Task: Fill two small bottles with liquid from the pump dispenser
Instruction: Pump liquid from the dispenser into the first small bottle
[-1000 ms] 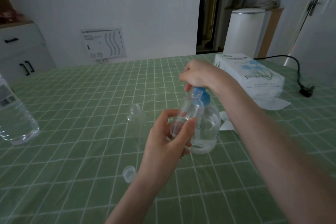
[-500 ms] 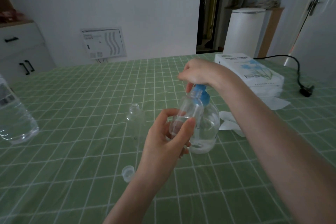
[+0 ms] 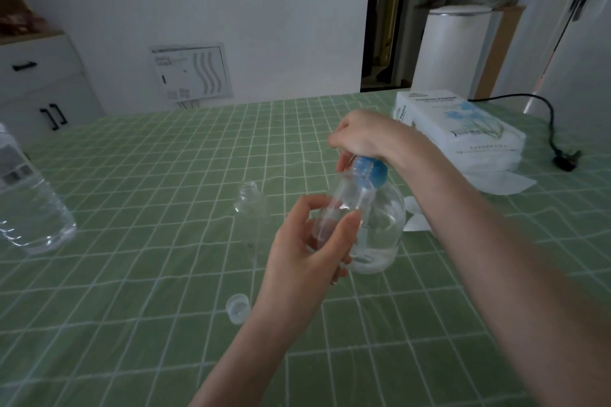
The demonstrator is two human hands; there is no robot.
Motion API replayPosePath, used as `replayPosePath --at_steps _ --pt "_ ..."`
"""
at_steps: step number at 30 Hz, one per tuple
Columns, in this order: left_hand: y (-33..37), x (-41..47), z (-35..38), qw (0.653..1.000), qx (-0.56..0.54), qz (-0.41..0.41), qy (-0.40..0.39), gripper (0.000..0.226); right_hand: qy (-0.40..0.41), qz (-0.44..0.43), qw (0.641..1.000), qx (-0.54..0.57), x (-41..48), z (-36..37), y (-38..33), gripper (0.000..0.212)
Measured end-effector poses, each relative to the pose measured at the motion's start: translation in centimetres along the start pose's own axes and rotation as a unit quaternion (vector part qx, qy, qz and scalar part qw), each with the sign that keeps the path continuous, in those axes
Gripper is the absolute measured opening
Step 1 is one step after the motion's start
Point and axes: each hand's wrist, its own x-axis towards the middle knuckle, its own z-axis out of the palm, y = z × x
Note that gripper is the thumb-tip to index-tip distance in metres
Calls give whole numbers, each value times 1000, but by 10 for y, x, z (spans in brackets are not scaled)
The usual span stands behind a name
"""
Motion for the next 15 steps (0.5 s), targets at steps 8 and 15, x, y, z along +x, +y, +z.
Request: replayPosePath --at_steps 8,15 --pt "2 2 1 1000 -9 8 2 34 25 -3 1000 -15 2 -10 -6 31" --pt "1 1 0 1000 -5 3 6 39 0 1 1000 1 2 -5 -2 37"
